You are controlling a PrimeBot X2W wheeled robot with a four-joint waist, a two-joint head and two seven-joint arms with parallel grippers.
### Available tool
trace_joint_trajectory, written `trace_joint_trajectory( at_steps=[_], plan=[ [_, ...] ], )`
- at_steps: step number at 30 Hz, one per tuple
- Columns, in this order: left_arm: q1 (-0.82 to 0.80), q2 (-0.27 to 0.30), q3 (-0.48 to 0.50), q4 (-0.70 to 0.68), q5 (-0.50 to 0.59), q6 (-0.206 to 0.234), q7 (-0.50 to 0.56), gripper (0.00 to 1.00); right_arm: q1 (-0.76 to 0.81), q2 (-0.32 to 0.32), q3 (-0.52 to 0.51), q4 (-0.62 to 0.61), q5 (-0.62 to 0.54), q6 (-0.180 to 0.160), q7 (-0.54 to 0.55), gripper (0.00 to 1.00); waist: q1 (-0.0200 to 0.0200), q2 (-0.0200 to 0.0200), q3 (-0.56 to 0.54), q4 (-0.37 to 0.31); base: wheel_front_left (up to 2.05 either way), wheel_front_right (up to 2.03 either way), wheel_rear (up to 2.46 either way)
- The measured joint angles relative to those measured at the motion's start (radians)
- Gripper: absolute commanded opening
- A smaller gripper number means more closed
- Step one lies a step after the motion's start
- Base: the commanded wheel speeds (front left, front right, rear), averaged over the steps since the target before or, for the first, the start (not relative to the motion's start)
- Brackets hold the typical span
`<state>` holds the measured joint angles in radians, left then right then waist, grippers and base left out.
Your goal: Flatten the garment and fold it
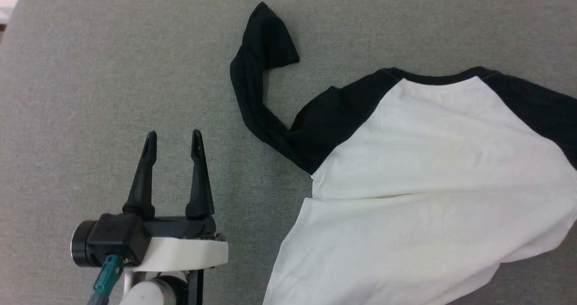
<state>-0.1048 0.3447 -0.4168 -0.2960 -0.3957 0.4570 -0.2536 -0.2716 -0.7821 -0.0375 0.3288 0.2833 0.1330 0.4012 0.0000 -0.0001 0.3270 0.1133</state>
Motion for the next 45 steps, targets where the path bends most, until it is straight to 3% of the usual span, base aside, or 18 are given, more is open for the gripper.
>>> trace_joint_trajectory(
  at_steps=[6,12,16,20,24,27,32,36,39,45],
  plan=[
    [0.018,0.012,0.003,0.002,-0.013,0.0,0.009,1.0,0.008,0.119,-0.139,-0.149,-0.017,0.0,-0.146,1.0,-0.0001,0.0001,-0.061,-0.022,0.0,0.0,0.0],
    [0.046,0.022,-0.001,-0.008,-0.019,0.0,0.013,1.0,0.152,0.383,-0.252,-0.429,-0.072,0.0,-0.263,1.0,-0.0002,0.0001,-0.1,-0.061,0.0,0.0,0.0],
    [0.045,0.019,-0.012,-0.012,-0.022,-0.007,0.021,1.0,0.253,0.558,-0.257,-0.559,-0.099,0.0,-0.308,1.0,-0.0002,0.0001,-0.108,-0.089,0.0,0.0,0.0],
    [-0.019,0.037,-0.036,-0.002,-0.014,-0.05,0.062,1.0,0.313,0.651,-0.251,-0.633,-0.122,0.0,-0.325,1.0,-0.0003,0.0001,-0.098,-0.108,0.0,0.0,0.0],
    [-0.208,0.065,-0.096,0.029,0.024,-0.138,0.174,1.0,0.317,0.671,-0.249,-0.677,-0.136,0.0,-0.327,1.0,-0.0001,0.0001,-0.069,-0.116,0.0,0.0,0.0],
    [-0.389,0.067,-0.148,0.09,0.032,-0.23,0.313,1.0,0.308,0.672,-0.239,-0.694,-0.14,0.0,-0.331,1.0,0.0,0.0001,-0.041,-0.122,0.0,0.0,0.0],
    [-0.685,0.051,-0.211,0.258,0.0,-0.394,0.539,1.0,0.264,0.658,-0.189,-0.697,-0.133,0.0,-0.33,1.0,0.0001,0.0001,0.013,-0.131,0.0,0.0,0.0],
    [-0.823,0.037,-0.25,0.4,-0.044,-0.494,0.685,1.0,0.226,0.644,-0.148,-0.673,-0.121,0.0,-0.327,1.0,0.0002,0.0001,0.057,-0.147,0.0,0.0,0.0],
    [-0.858,0.024,-0.271,0.477,-0.088,-0.528,0.776,1.0,0.203,0.638,-0.133,-0.651,-0.112,0.0,-0.336,1.0,0.0002,0.0001,0.088,-0.164,0.0,0.0,0.0],
    [-0.867,-0.008,-0.294,0.549,-0.155,-0.54,0.896,1.0,0.191,0.636,-0.116,-0.608,-0.1,0.0,-0.352,1.0,0.0002,0.0001,0.136,-0.204,0.0,0.0,0.0]
  ],
)
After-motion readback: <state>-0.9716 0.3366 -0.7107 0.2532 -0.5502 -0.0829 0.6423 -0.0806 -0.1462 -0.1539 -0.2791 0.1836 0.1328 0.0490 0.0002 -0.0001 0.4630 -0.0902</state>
